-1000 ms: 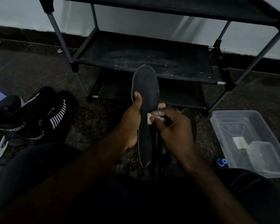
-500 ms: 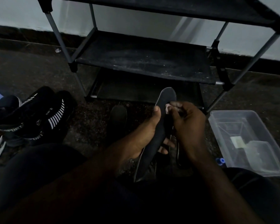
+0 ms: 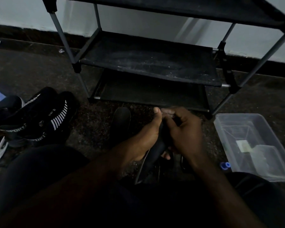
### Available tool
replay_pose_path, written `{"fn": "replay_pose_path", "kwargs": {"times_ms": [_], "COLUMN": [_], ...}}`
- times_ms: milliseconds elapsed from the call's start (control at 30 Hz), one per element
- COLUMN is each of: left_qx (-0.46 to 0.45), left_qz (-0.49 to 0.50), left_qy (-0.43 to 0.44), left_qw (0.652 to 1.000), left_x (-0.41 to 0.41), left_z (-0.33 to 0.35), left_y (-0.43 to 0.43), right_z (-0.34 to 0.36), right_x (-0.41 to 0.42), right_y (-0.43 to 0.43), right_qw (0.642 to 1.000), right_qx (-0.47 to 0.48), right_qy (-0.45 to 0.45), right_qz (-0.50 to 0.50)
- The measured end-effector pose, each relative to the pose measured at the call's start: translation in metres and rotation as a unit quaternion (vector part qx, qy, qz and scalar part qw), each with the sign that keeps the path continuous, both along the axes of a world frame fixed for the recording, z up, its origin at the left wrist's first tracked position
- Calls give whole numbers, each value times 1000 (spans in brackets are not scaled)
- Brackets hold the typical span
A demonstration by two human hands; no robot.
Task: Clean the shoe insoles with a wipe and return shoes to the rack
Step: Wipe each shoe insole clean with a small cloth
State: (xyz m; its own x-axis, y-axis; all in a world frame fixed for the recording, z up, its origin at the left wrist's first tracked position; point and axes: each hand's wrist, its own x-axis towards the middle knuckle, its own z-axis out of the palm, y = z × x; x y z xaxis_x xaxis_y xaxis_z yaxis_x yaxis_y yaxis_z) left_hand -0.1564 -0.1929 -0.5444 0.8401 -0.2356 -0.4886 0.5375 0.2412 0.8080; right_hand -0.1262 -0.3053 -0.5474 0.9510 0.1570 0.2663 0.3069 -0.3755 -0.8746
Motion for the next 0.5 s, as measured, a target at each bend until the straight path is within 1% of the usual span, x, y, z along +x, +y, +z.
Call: {"fn": "replay_pose_path", "kwargs": {"times_ms": [67, 100, 167, 267, 300, 433, 500], "left_qx": [-8, -28, -64, -19, -5, 20, 16], "left_qz": [31, 49, 87, 135, 149, 179, 189], "left_qy": [6, 9, 17, 35, 32, 29, 21], "left_qw": [999, 998, 994, 990, 988, 983, 982], "left_x": [0, 1, 6, 13, 15, 21, 23], "left_z": [1, 1, 4, 5, 5, 2, 3], "left_y": [1, 2, 3, 9, 11, 18, 25], "right_z": [0, -1, -3, -6, -7, -6, -6], "right_x": [-6, -6, -3, -3, -5, -13, -15], "right_y": [8, 9, 8, 6, 7, 12, 15], "right_qw": [999, 999, 999, 997, 997, 994, 988], "right_qx": [-17, -3, 42, 81, 72, -21, -41], "right_qy": [-42, -47, -32, 15, 23, -33, -20], "right_qz": [31, 24, -1, 0, 16, 102, 145]}}
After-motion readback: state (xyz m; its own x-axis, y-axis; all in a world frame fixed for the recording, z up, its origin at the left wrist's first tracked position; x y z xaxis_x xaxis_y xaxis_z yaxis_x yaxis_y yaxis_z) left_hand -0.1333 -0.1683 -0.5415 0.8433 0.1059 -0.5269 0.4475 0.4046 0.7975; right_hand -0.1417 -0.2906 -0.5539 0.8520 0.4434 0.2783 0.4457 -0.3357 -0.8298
